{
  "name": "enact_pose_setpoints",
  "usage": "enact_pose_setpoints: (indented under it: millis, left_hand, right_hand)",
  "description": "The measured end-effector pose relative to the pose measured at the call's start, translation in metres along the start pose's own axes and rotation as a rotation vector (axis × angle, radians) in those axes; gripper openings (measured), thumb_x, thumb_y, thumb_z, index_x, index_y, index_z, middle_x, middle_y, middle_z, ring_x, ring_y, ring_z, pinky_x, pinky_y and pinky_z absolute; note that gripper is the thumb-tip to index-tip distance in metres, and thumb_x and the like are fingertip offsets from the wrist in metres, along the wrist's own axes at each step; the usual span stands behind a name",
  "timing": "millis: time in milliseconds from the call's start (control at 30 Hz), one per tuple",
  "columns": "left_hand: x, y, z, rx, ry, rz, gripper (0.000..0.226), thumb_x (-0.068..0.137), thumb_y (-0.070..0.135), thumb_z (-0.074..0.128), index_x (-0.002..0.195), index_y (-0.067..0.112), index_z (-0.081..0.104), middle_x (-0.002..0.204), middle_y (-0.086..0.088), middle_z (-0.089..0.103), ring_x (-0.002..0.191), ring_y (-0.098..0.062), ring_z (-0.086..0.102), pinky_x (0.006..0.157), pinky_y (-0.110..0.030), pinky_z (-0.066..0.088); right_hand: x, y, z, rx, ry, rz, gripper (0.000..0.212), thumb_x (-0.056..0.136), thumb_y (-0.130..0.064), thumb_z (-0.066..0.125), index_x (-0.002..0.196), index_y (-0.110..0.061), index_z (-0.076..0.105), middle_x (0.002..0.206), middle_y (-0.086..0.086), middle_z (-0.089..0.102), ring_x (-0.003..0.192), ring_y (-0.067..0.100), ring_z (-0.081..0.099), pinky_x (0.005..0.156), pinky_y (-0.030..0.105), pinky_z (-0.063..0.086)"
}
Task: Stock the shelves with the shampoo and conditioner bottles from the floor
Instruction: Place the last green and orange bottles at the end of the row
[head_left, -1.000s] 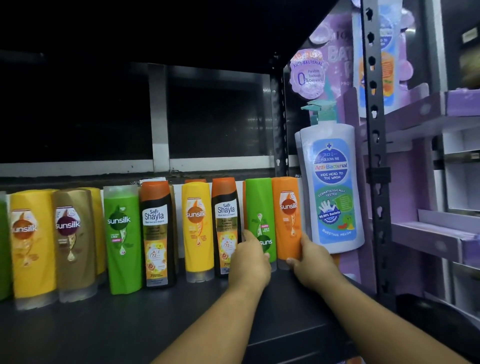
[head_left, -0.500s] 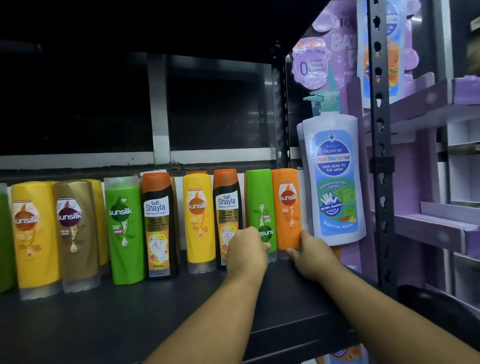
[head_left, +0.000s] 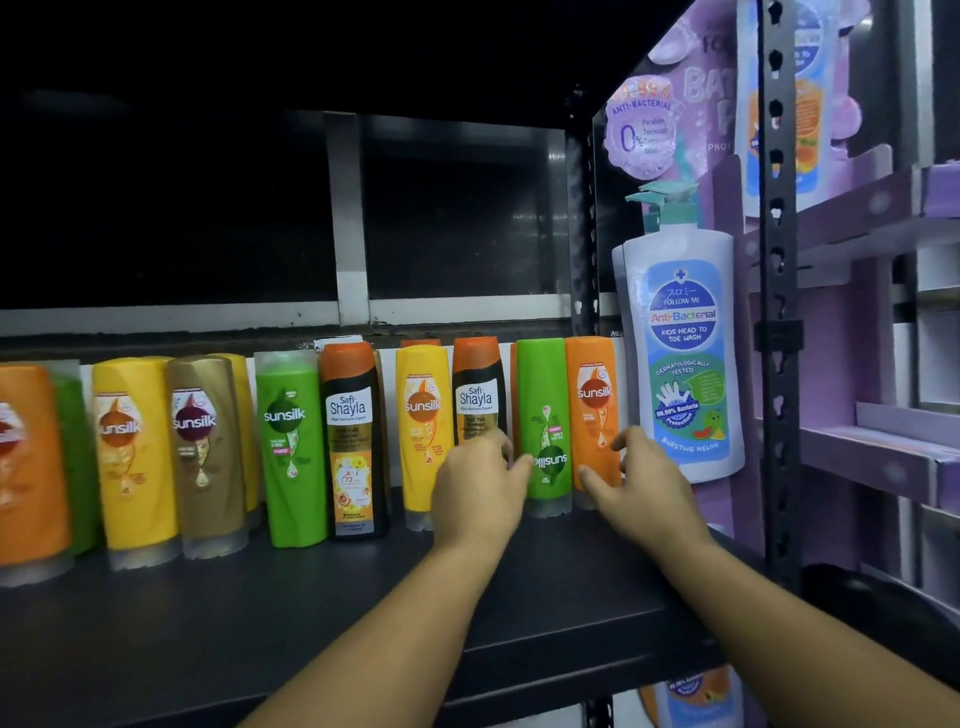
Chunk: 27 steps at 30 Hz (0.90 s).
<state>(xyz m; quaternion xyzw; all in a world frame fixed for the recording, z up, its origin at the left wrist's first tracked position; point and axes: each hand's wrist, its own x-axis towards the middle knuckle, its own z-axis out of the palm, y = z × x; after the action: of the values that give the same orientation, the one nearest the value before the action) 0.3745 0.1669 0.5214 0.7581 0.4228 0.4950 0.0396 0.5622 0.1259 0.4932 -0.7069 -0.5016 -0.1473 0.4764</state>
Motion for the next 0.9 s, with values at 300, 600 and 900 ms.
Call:
enact_pose_setpoints:
  millis: [300, 600, 900]
  left_hand:
    - [0.0, -0.054, -0.053, 0.09, 0.105, 0.063, 0.076, 0.087, 0.024, 0.078, 0.148, 0.016, 0.035, 0.139, -0.008, 0.045, 0.127, -0.028, 0.051, 0.096, -0.038, 0.048]
    - [0.003, -0.062, -0.035, 0.071, 0.034, -0.109, 0.089, 0.09, 0.014, 0.077, 0.156, 0.015, 0.018, 0.123, -0.011, 0.064, 0.11, -0.033, 0.066, 0.084, -0.041, 0.054]
    - [0.006, -0.072, -0.029, 0.02, -0.157, -0.307, 0.063, 0.094, 0.024, 0.074, 0.141, 0.015, 0.032, 0.126, -0.012, 0.064, 0.114, -0.035, 0.064, 0.088, -0.044, 0.053]
  right_hand:
    - [-0.003, -0.008, 0.006, -0.151, -0.228, -0.117, 0.052, 0.08, -0.057, 0.075, 0.101, -0.029, 0.036, 0.086, 0.001, 0.062, 0.078, 0.026, 0.063, 0.071, 0.042, 0.055]
    - [-0.001, -0.009, 0.008, -0.396, -0.252, -0.072, 0.054, 0.084, -0.074, 0.058, 0.1, -0.025, 0.044, 0.096, 0.0, 0.062, 0.089, 0.026, 0.064, 0.07, 0.036, 0.053]
    - [-0.013, -0.053, 0.012, 0.025, -0.134, -0.175, 0.04, 0.085, -0.059, 0.068, 0.105, -0.024, 0.062, 0.085, -0.006, 0.067, 0.079, 0.018, 0.065, 0.071, 0.036, 0.056]
